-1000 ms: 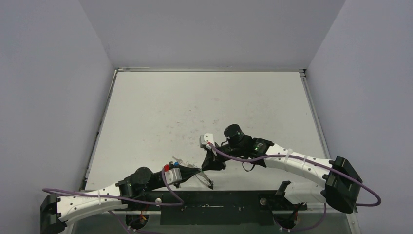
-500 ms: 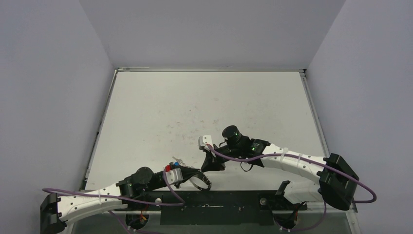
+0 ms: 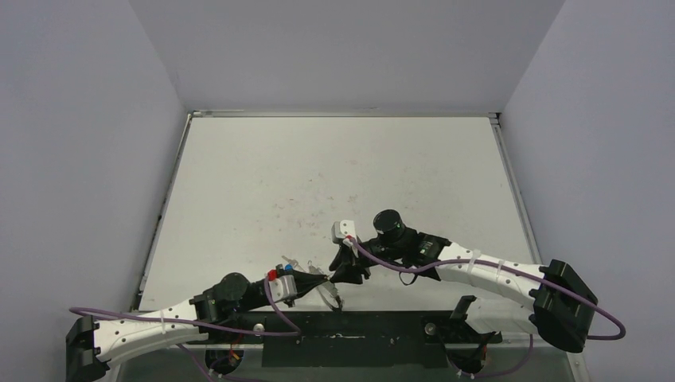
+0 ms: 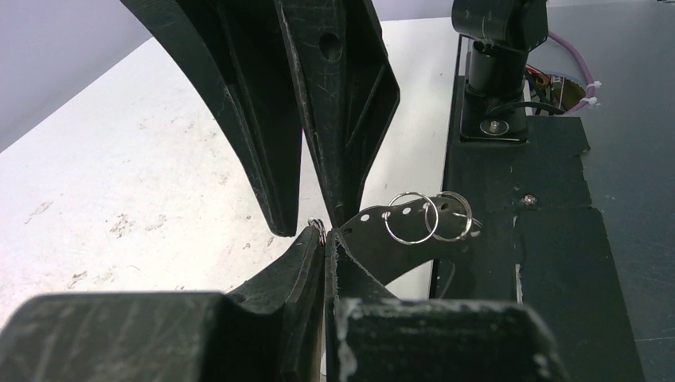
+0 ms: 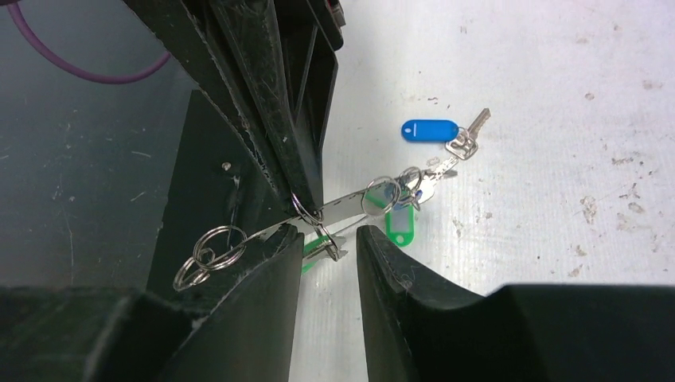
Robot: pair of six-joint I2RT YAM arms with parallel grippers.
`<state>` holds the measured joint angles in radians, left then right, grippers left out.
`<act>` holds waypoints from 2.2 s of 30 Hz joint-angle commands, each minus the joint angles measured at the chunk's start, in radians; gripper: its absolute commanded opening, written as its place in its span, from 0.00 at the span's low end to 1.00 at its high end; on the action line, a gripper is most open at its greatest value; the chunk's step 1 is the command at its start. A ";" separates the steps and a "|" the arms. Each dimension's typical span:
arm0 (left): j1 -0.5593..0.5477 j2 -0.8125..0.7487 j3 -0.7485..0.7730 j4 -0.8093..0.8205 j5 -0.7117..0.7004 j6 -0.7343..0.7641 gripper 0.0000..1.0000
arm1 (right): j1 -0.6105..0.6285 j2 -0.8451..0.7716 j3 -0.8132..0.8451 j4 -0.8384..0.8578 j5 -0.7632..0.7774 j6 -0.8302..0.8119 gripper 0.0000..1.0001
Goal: Put the keys on the keyring
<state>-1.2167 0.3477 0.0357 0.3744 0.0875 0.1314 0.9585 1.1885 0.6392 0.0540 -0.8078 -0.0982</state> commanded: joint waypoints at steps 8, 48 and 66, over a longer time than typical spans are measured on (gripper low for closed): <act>-0.004 -0.001 0.017 0.098 0.005 -0.015 0.00 | 0.044 0.001 0.011 0.126 -0.027 0.028 0.12; -0.003 -0.020 0.260 -0.458 -0.088 0.039 0.21 | 0.223 0.212 0.551 -0.640 0.391 -0.043 0.00; -0.004 0.069 0.268 -0.338 -0.080 0.134 0.36 | 0.227 0.249 0.577 -0.650 0.367 -0.056 0.00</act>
<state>-1.2167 0.4194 0.2478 -0.0467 0.0082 0.2268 1.1744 1.4334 1.1687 -0.6247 -0.4259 -0.1490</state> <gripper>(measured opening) 0.356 0.034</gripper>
